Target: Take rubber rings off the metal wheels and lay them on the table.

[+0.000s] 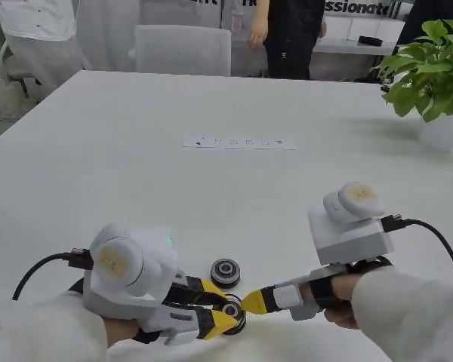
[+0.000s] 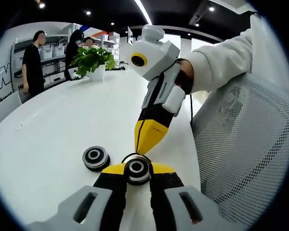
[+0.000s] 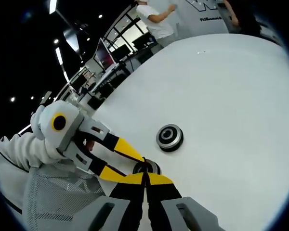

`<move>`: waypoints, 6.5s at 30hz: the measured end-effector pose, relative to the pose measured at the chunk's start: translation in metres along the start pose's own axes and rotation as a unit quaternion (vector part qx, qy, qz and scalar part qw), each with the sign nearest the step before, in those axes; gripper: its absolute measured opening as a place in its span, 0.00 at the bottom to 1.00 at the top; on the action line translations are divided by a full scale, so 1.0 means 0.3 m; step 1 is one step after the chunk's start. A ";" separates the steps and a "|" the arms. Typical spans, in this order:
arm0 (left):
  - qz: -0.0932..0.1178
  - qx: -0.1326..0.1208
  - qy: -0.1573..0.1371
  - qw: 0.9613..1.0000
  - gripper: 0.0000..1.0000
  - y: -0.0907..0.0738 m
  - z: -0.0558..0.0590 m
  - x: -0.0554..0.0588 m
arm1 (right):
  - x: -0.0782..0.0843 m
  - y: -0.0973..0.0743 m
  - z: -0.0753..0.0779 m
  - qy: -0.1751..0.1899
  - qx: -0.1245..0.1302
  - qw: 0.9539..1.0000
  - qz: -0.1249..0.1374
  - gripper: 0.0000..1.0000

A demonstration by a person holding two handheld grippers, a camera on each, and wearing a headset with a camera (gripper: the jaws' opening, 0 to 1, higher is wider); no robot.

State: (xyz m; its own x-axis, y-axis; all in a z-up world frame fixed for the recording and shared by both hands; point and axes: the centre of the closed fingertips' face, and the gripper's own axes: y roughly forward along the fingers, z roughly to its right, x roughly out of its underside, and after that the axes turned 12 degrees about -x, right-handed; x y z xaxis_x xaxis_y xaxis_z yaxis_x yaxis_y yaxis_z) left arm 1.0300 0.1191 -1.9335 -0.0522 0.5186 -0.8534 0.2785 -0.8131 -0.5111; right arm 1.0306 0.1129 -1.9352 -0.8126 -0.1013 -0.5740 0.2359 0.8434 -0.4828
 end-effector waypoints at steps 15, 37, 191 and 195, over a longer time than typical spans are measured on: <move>0.028 -0.006 -0.011 1.000 0.24 -0.099 -0.031 -0.111 | -0.020 -0.008 -0.012 -0.010 -0.001 1.000 0.010 0.00; 0.065 -0.084 -0.043 0.993 0.68 -0.346 -0.162 -0.123 | -0.048 -0.022 -0.025 -0.011 -0.007 1.000 0.027 0.00; -0.048 -0.096 -0.112 0.988 0.94 -0.411 -0.132 0.190 | -0.047 0.232 -0.122 -0.152 -0.005 0.988 0.026 0.07; -0.049 -0.097 -0.112 0.988 0.94 -0.411 -0.132 0.192 | -0.077 0.216 -0.135 -0.155 -0.005 0.987 0.041 0.08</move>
State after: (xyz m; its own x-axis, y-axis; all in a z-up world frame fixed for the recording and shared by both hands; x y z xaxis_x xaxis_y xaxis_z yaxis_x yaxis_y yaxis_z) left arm 1.0306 0.2598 -1.9156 -0.2938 0.5032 -0.8127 0.4387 -0.6844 -0.5823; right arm 1.0431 0.1912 -1.9263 -0.5889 -0.1868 -0.7863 0.2880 0.8606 -0.4201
